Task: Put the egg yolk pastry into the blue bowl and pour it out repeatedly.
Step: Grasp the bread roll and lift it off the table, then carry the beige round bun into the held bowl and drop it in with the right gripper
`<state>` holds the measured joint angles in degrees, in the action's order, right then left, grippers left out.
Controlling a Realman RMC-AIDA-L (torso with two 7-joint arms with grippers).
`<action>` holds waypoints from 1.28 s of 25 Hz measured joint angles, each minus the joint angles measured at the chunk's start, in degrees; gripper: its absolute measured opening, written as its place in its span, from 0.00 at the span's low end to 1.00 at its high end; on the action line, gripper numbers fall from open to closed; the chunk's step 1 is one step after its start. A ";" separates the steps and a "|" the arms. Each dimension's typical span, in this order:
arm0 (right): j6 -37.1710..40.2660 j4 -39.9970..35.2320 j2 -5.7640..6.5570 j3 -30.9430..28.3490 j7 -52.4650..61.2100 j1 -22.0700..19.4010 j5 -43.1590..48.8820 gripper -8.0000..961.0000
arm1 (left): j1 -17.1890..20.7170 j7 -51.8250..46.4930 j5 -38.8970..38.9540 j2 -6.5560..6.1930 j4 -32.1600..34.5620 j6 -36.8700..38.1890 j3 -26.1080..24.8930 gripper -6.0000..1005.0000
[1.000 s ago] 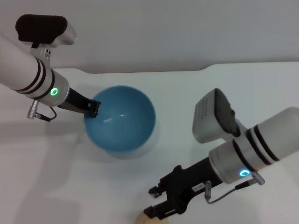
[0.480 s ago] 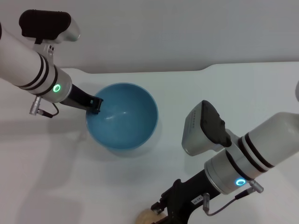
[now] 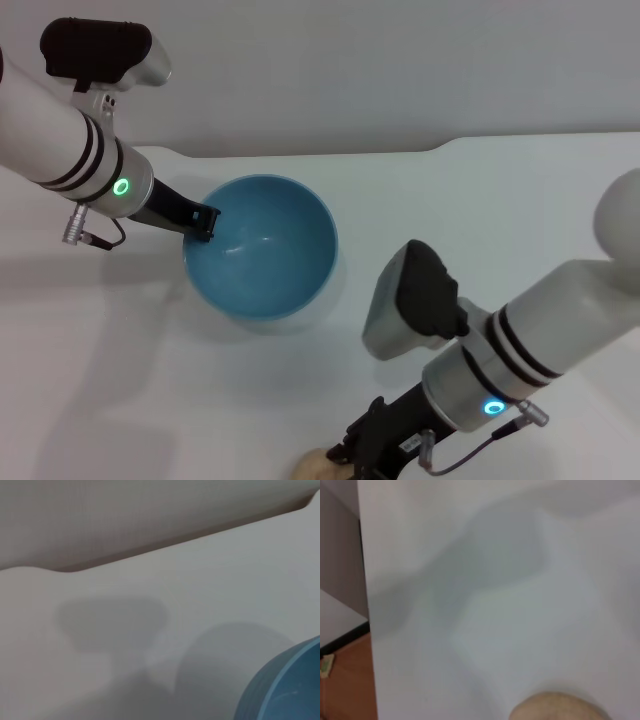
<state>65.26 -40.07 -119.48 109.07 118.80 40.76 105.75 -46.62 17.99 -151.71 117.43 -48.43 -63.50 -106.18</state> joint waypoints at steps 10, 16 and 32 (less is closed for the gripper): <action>-0.68 0.12 -0.05 1.55 1.15 0.47 -0.21 0.52 | -0.24 0.34 0.01 -0.10 0.00 0.14 0.10 0.02; 0.72 -1.07 0.39 -0.55 1.16 -0.97 -0.10 0.35 | -0.58 0.81 0.01 -0.08 0.00 0.13 0.15 0.02; 20.67 -7.75 1.92 -25.24 -10.23 -8.05 0.60 0.22 | -1.38 0.83 -0.09 0.06 0.05 -1.50 0.99 0.02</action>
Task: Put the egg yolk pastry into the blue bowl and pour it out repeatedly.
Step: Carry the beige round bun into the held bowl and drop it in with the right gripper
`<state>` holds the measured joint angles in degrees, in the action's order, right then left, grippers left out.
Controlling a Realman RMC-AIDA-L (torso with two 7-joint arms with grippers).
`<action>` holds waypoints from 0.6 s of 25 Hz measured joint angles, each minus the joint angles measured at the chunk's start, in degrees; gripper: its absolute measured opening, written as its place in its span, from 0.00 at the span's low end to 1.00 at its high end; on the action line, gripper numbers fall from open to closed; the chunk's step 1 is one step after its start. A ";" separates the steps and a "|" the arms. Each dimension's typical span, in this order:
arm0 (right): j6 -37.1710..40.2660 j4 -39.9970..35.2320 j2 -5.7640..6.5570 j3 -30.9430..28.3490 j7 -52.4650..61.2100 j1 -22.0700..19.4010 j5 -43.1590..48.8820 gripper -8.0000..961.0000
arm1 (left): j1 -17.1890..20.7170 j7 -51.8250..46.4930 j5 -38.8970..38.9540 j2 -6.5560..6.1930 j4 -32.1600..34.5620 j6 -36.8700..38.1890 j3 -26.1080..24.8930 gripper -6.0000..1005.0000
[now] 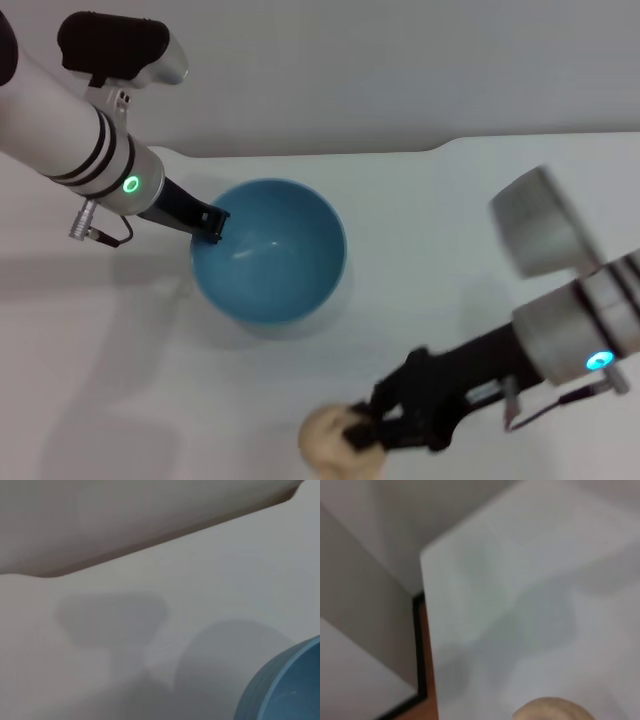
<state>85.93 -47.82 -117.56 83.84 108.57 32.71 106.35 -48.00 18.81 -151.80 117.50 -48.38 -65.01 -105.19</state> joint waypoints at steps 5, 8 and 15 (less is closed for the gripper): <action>7.09 -2.95 0.13 -12.02 -3.91 -1.56 -0.02 0.18 | -0.53 0.00 0.10 0.17 0.15 -1.87 2.05 0.02; 9.13 -4.29 -0.01 -17.65 -4.99 -1.72 -0.34 0.16 | -1.47 -0.30 0.58 0.46 -0.14 -3.86 6.18 0.02; 7.22 -4.34 -0.52 -22.72 -3.97 -0.99 -0.38 0.10 | -4.20 -0.71 7.73 0.98 -0.44 -6.54 13.81 0.02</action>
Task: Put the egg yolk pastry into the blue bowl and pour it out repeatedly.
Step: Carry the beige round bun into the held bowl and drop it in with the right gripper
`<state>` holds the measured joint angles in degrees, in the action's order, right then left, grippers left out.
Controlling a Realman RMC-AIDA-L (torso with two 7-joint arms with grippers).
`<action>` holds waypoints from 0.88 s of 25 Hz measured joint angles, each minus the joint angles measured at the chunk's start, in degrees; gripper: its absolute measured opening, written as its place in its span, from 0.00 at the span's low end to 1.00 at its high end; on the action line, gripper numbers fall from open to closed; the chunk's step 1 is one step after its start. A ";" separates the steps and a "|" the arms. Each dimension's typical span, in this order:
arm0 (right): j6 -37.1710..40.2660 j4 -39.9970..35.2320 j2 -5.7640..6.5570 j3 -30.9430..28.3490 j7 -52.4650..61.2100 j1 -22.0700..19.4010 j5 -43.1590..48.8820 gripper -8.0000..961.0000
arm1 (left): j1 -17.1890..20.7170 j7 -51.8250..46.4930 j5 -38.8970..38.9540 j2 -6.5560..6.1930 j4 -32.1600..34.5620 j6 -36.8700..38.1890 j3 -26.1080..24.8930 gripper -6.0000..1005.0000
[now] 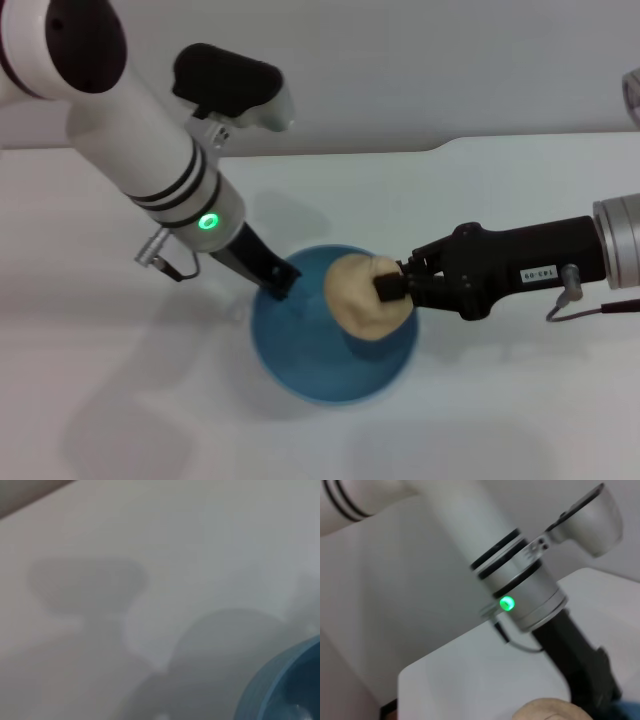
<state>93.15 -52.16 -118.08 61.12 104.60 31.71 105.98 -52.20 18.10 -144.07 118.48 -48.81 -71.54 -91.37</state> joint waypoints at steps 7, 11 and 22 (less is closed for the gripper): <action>-4.34 1.59 0.02 0.18 2.57 0.10 1.80 0.08 | -0.69 0.00 2.17 0.13 -1.20 -0.55 1.38 0.02; -6.69 1.62 -0.04 0.12 4.06 -0.19 4.25 0.16 | -0.79 0.00 2.50 0.05 -1.42 -0.93 1.46 0.02; -6.32 -0.93 -0.07 -1.23 3.85 -1.21 4.34 0.47 | -0.75 0.08 2.28 -0.15 -1.68 -0.82 1.64 0.02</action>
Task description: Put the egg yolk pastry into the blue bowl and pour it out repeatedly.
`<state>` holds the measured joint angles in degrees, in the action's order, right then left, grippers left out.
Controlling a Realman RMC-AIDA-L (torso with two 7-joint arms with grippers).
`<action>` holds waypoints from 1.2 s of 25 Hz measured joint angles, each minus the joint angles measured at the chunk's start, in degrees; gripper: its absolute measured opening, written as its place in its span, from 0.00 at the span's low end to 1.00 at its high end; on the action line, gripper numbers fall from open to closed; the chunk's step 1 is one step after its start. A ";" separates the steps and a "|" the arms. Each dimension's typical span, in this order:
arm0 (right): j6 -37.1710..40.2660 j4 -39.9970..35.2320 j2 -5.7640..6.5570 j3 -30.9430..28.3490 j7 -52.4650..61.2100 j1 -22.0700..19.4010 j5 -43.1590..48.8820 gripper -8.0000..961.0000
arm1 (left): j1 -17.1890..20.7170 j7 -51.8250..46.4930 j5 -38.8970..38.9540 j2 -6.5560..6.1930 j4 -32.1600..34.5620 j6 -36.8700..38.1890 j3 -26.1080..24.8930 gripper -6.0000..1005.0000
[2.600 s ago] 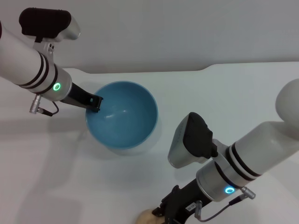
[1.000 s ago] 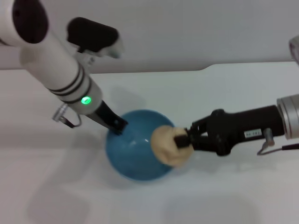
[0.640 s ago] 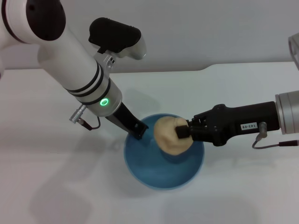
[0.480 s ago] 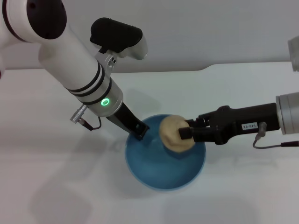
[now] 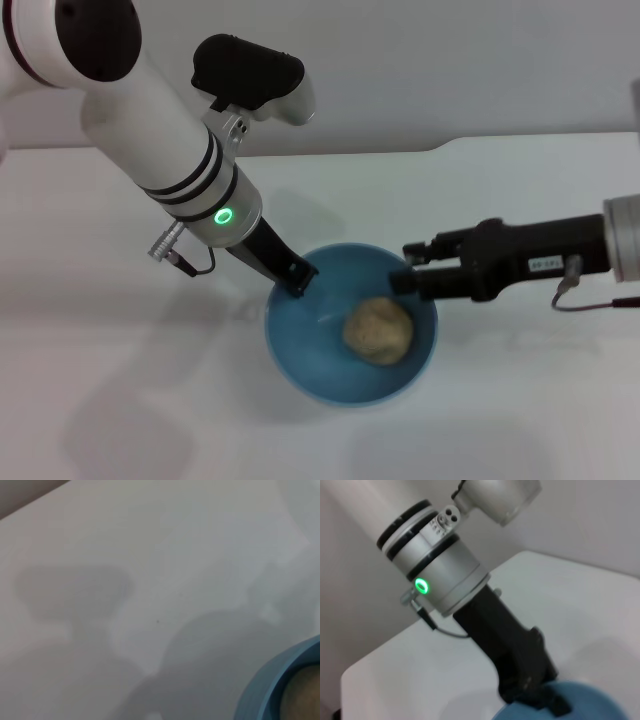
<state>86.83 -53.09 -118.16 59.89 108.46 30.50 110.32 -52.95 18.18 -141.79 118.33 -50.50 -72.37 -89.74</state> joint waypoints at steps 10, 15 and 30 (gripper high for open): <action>-5.93 0.92 -0.17 -18.47 -1.64 -5.85 -5.85 0.51 | 10.63 0.54 -5.88 -0.24 -15.96 10.95 8.89 0.02; -8.56 4.92 -0.35 -26.08 -4.37 -9.13 -6.49 0.50 | 20.88 0.58 -9.78 -0.26 -27.01 23.31 12.11 0.02; -9.61 13.68 -0.08 -38.97 -11.39 -13.15 -7.06 0.49 | 38.97 6.00 -16.37 -0.19 -28.29 70.21 25.55 0.02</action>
<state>77.22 -39.41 -118.24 20.92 97.07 17.35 103.26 -13.98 24.18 -158.16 118.14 -78.79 -2.16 -64.19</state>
